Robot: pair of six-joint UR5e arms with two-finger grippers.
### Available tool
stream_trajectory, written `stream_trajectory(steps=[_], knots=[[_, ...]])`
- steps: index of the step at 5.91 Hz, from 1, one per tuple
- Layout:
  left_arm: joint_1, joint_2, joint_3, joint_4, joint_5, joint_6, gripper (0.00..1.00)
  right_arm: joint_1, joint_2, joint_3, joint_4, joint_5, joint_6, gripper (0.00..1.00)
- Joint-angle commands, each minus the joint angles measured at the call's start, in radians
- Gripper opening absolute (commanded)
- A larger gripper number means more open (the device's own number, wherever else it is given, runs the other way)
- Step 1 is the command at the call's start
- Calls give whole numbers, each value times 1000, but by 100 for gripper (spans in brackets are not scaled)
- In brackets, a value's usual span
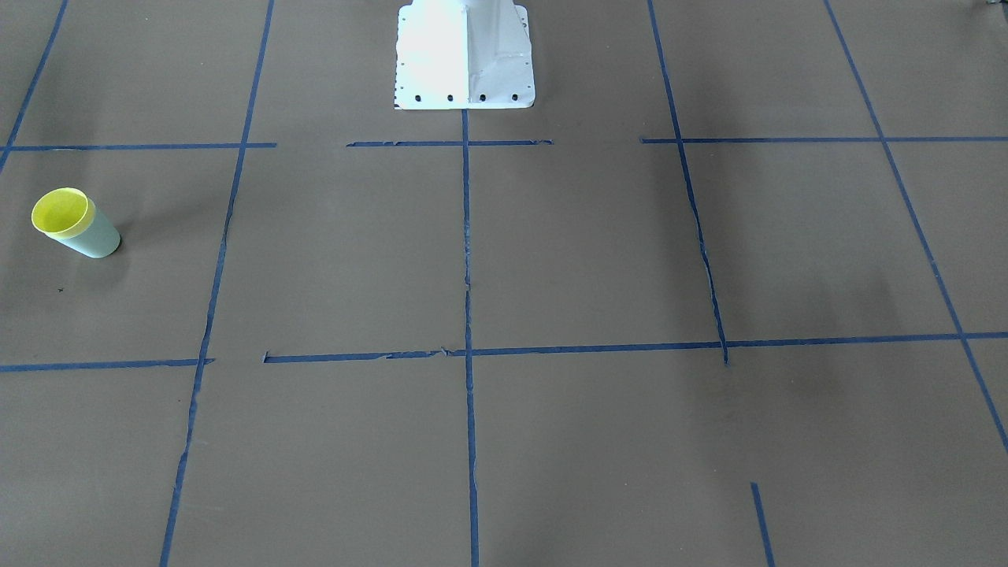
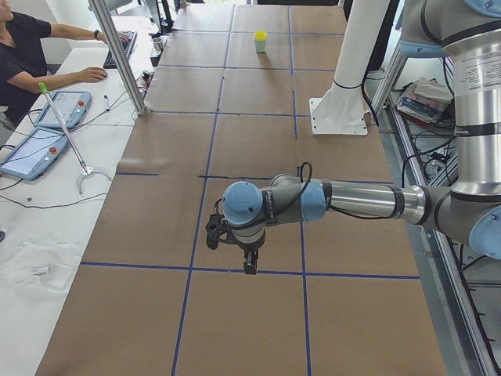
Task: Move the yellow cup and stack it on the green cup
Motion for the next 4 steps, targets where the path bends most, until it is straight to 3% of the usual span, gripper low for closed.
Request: stream_trajectory(steps=[1, 4], knots=[[0, -3, -6, -17, 4, -14, 100, 3, 1, 5, 1, -6, -1, 100], [0, -7, -12, -18, 93, -8, 100, 3, -1, 2, 2, -11, -4, 100]])
